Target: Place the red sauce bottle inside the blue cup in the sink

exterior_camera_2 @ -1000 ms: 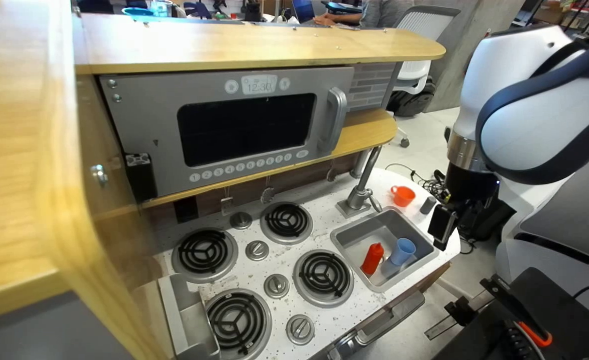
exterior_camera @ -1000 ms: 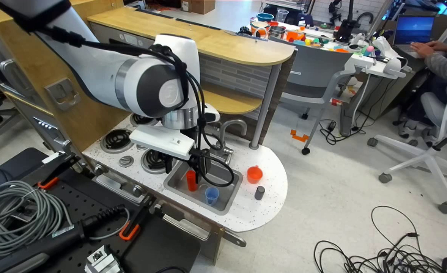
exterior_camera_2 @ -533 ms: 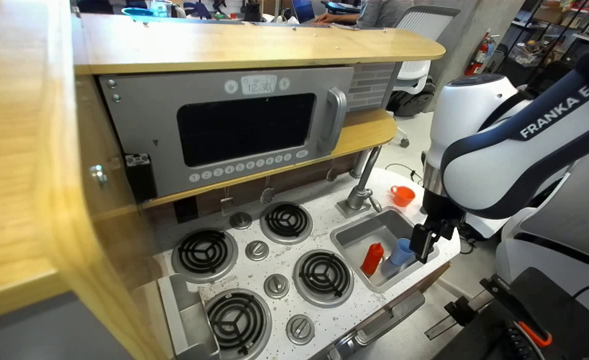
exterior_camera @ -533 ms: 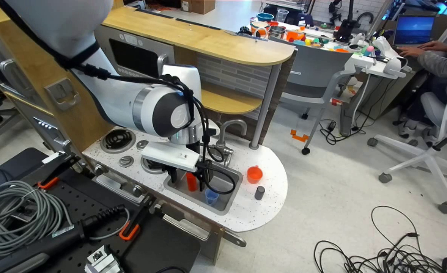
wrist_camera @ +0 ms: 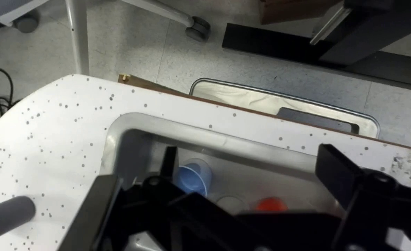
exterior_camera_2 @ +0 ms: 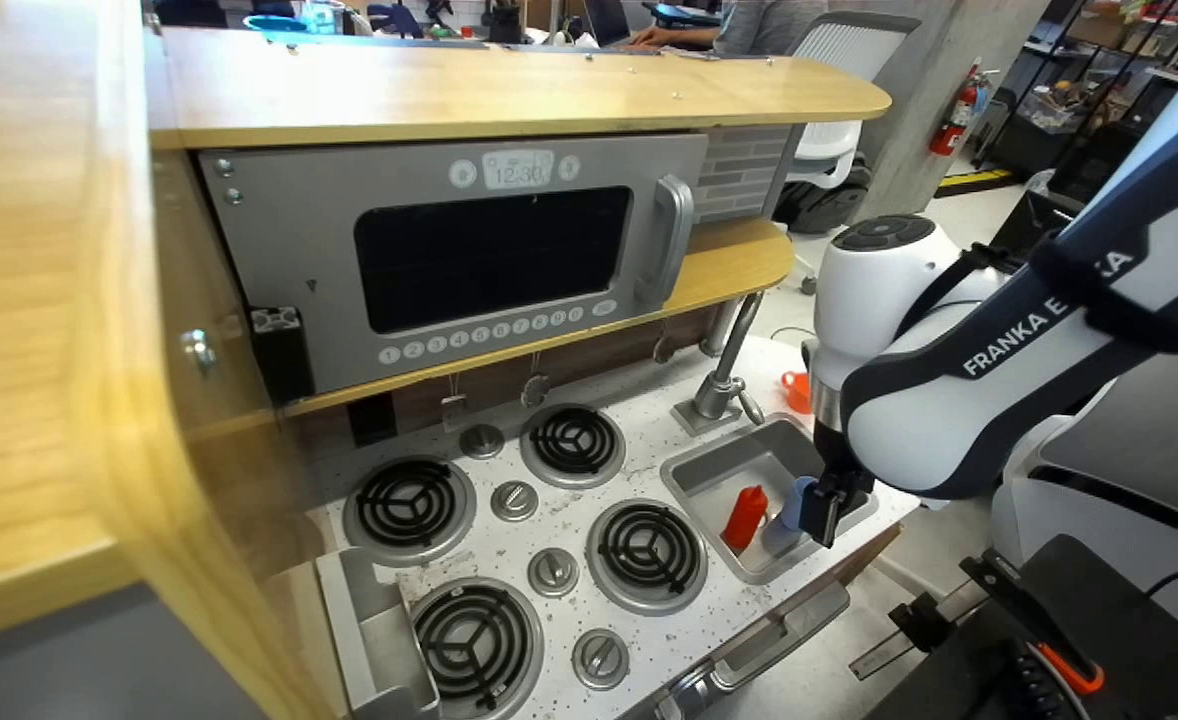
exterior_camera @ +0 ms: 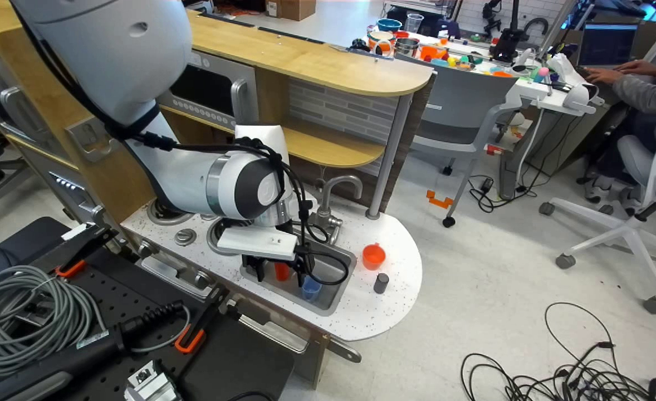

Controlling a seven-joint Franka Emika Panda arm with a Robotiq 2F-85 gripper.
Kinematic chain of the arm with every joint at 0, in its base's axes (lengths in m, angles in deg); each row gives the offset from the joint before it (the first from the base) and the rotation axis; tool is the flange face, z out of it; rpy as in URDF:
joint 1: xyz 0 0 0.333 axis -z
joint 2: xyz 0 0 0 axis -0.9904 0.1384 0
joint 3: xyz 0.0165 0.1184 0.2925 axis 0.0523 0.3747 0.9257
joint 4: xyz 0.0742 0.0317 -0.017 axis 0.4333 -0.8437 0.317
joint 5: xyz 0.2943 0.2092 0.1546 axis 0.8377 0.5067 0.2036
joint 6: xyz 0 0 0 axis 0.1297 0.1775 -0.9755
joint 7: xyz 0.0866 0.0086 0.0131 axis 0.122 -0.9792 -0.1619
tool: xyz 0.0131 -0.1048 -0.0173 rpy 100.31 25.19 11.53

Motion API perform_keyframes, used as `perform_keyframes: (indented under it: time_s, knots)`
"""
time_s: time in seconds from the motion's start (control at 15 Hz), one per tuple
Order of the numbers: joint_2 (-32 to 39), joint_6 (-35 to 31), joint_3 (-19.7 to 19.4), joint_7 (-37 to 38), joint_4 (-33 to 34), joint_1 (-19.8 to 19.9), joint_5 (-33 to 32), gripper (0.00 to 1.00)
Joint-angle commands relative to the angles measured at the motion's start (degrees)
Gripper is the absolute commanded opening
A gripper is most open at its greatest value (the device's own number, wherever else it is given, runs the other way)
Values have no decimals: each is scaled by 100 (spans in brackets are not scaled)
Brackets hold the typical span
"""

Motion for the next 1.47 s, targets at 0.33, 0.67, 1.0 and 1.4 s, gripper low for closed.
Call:
perform_keyframes:
  time_s: [0.33, 0.67, 1.0, 1.4]
  knots:
    - [271, -950, 214, -178, 117, -9, 40, 100]
    - [405, -1249, 478, -151, 265, 128, 348, 100]
    - [622, -1220, 333, -150, 540, 8, 334, 100]
    - [930, -1139, 357, -133, 867, 34, 399, 100]
